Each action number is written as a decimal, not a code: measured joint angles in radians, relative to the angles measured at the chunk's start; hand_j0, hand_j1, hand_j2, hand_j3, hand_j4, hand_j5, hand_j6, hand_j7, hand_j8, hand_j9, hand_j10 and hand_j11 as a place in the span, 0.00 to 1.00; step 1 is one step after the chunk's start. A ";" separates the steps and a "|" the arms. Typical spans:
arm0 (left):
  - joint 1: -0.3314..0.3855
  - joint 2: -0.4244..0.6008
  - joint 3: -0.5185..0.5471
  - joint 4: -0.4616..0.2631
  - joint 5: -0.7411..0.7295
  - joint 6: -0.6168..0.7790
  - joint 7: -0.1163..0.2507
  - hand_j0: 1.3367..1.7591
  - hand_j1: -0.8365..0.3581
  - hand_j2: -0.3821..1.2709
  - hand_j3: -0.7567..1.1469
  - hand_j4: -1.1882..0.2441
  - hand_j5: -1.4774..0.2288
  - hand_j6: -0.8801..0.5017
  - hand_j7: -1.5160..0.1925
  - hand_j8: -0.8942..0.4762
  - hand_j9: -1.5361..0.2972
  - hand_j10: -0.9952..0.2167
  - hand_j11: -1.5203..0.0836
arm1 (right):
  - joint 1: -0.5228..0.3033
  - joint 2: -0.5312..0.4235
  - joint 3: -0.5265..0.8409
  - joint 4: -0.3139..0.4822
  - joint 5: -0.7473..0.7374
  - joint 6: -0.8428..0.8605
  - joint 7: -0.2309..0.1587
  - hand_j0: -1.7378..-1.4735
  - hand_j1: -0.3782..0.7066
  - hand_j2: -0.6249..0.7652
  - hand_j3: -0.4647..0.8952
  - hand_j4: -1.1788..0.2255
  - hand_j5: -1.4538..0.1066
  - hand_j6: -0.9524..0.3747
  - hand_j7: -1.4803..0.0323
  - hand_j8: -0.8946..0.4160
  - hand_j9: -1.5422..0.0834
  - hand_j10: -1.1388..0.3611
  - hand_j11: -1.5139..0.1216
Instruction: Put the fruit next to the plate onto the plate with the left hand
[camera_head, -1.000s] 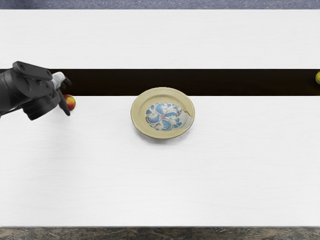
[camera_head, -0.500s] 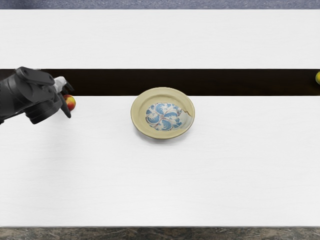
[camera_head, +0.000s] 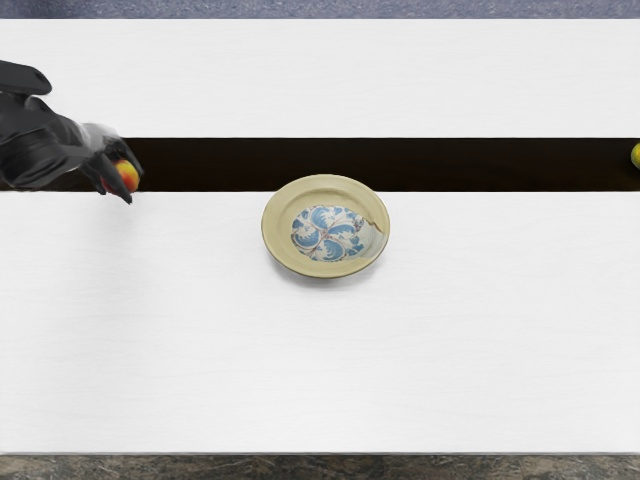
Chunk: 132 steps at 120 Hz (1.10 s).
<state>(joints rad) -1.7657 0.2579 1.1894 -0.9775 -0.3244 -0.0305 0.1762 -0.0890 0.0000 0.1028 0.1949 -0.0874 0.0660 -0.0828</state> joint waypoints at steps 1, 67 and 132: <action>-0.002 0.003 -0.004 -0.001 0.000 -0.019 0.000 0.74 0.34 0.41 0.40 0.46 0.26 0.49 0.27 0.46 0.26 0.19 0.30 | 0.000 0.000 0.000 0.000 0.000 0.000 0.000 0.30 0.05 0.45 0.34 0.83 0.92 0.70 0.96 0.67 0.93 0.75 0.91; -0.003 -0.035 -0.505 0.071 -0.010 -0.579 0.002 0.73 0.31 0.45 0.40 0.52 0.16 0.54 0.20 0.50 0.20 0.16 0.22 | 0.000 0.000 0.000 0.000 0.000 0.000 0.000 0.30 0.05 0.45 0.34 0.83 0.92 0.70 0.96 0.67 0.93 0.75 0.91; 0.042 0.163 -0.496 0.094 0.026 -0.547 -0.002 0.76 0.89 0.26 0.40 0.77 0.77 0.61 0.79 0.61 0.75 0.73 0.84 | 0.000 0.000 0.000 0.000 0.000 0.000 0.000 0.30 0.05 0.45 0.34 0.83 0.92 0.70 0.96 0.67 0.93 0.75 0.91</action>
<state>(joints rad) -1.7241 0.4205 0.6929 -0.8836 -0.2987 -0.5779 0.1741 -0.0890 0.0000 0.1027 0.1950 -0.0874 0.0660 -0.0828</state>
